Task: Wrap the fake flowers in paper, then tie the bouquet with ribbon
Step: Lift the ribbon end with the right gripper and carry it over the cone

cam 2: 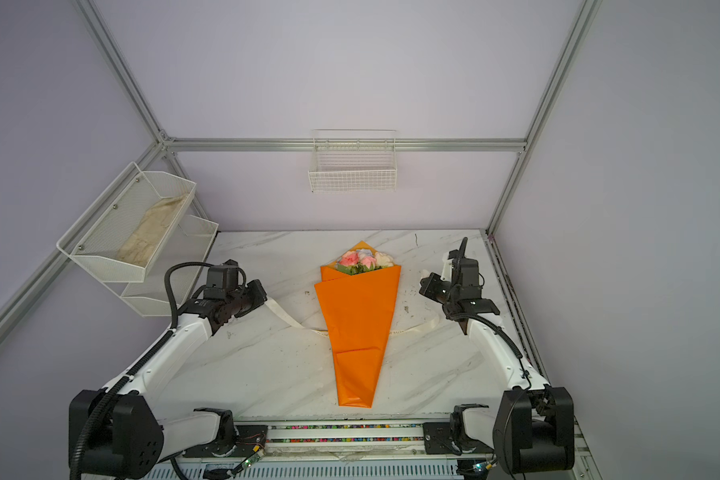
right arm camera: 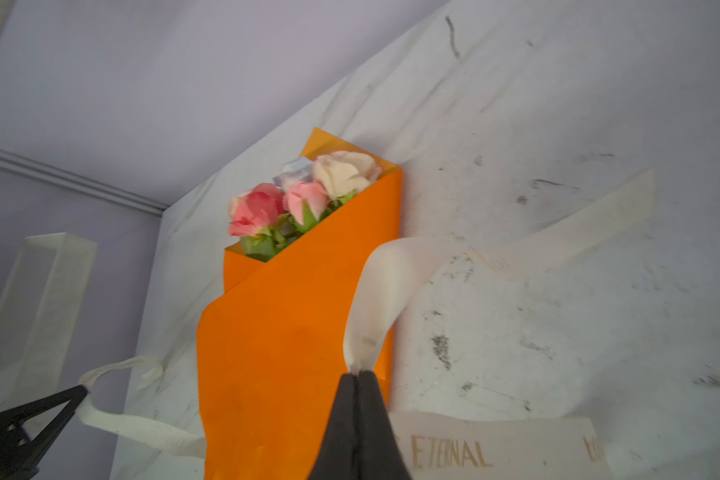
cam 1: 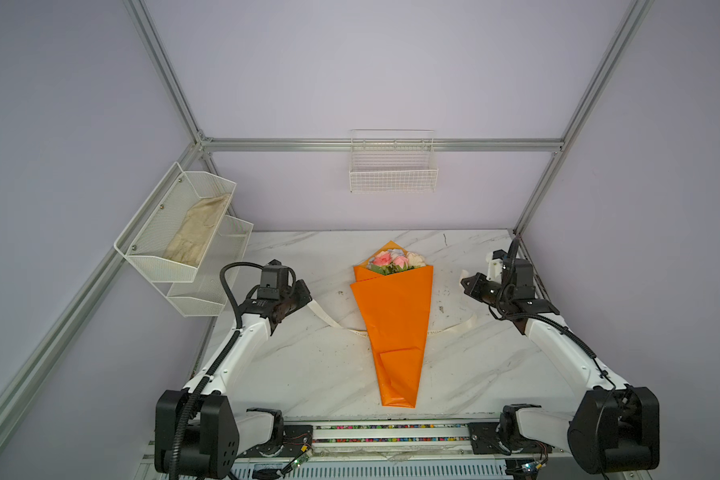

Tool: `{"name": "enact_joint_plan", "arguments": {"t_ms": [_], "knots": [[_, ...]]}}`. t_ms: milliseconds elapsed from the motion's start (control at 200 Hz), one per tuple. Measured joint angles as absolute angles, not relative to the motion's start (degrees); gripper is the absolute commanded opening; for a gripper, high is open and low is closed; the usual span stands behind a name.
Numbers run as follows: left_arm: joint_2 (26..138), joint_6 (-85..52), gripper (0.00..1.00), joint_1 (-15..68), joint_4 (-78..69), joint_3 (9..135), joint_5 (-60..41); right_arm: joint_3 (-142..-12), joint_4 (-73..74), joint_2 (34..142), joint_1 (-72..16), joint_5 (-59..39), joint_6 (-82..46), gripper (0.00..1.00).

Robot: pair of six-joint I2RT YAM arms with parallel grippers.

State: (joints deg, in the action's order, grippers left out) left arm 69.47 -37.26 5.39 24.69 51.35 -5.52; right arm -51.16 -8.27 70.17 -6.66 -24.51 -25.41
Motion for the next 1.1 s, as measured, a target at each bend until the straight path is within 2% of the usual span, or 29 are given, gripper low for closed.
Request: {"name": "enact_joint_plan", "arguments": {"t_ms": [285, 505, 825, 1095], "knots": [[65.2, -35.7, 0.00, 5.4, 23.3, 51.2, -8.4, -62.6, -4.2, 73.6, -19.5, -27.5, -26.5, 0.00], [62.2, -35.3, 0.00, 5.4, 25.7, 51.3, -5.2, -68.5, -3.3, 78.9, -29.2, -26.1, -26.2, 0.00], [56.7, -35.3, 0.00, 5.4, 28.6, 51.3, 0.1, -70.0, -2.6, 83.7, -34.7, -24.5, -26.1, 0.00], [52.5, -35.3, 0.00, 5.4, 29.9, 51.2, 1.4, -78.0, -0.6, 91.9, -43.1, -24.7, -25.4, 0.00]]}}
